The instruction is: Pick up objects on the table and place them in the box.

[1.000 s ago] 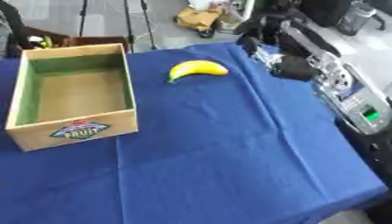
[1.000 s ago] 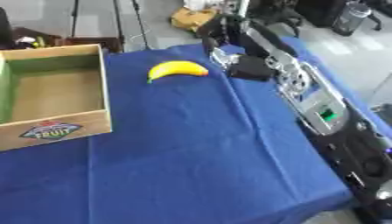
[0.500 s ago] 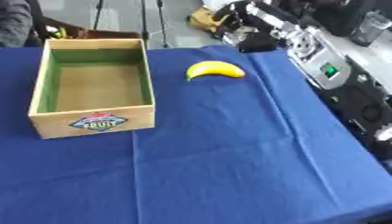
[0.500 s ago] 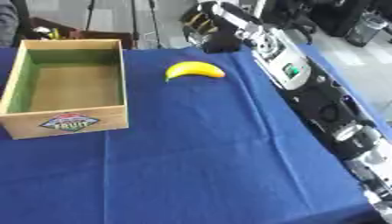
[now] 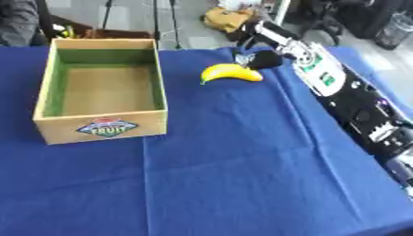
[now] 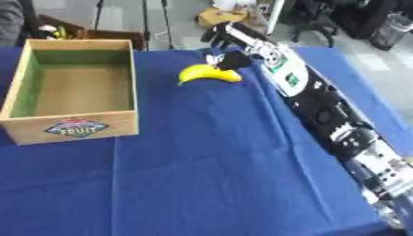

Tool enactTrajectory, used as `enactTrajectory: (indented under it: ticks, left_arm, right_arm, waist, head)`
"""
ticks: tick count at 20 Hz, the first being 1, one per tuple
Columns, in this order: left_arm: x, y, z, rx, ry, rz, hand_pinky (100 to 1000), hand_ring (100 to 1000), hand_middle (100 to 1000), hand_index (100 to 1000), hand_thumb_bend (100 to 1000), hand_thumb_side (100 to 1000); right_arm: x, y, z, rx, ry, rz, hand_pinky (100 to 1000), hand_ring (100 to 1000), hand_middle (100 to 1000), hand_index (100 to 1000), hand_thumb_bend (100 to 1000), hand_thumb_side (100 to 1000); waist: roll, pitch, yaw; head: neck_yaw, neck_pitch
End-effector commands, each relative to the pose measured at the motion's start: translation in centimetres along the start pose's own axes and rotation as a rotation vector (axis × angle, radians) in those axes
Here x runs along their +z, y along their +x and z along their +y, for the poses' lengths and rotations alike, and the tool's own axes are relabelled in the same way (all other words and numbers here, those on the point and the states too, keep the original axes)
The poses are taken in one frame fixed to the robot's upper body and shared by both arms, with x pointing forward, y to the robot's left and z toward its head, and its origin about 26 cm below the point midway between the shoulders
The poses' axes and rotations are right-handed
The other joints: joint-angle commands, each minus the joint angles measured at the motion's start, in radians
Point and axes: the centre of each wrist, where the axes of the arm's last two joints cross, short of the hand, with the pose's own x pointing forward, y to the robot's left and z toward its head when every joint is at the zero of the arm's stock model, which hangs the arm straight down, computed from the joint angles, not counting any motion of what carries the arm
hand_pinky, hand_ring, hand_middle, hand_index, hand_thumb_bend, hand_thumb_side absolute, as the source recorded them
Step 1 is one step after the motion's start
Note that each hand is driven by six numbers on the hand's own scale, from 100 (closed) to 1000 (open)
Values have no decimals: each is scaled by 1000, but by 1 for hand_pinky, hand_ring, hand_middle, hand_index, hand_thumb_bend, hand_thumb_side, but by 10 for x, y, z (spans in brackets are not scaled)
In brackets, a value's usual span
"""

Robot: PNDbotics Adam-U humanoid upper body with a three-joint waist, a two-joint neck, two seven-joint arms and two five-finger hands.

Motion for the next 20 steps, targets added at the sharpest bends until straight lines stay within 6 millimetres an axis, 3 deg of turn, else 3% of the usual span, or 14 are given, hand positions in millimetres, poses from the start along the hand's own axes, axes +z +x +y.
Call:
enactTrajectory:
  ticks: [1, 7, 20]
  left_arm:
    - [-4, 9, 0, -16, -27, -30, 612, 802, 615, 609, 173, 1000]
    - [-5, 10, -1, -14, -32, -34, 611, 801, 614, 609, 172, 1000]
    - [-7, 10, -4, -12, -39, -39, 609, 800, 612, 609, 170, 1000]
  right_arm:
    - [1, -13, -11, 54, -30, 25, 750, 823, 779, 786, 105, 319]
    - [-5, -23, 2, 71, -29, 1, 784, 873, 828, 802, 100, 333]
    - [-18, -10, 11, 75, -5, -65, 795, 887, 844, 815, 103, 352]
  waist:
    - [5, -13, 4]
    - [10, -7, 14]
    - [9, 4, 31]
  head:
    - [-9, -12]
    - [-16, -16]
    - [-22, -29]
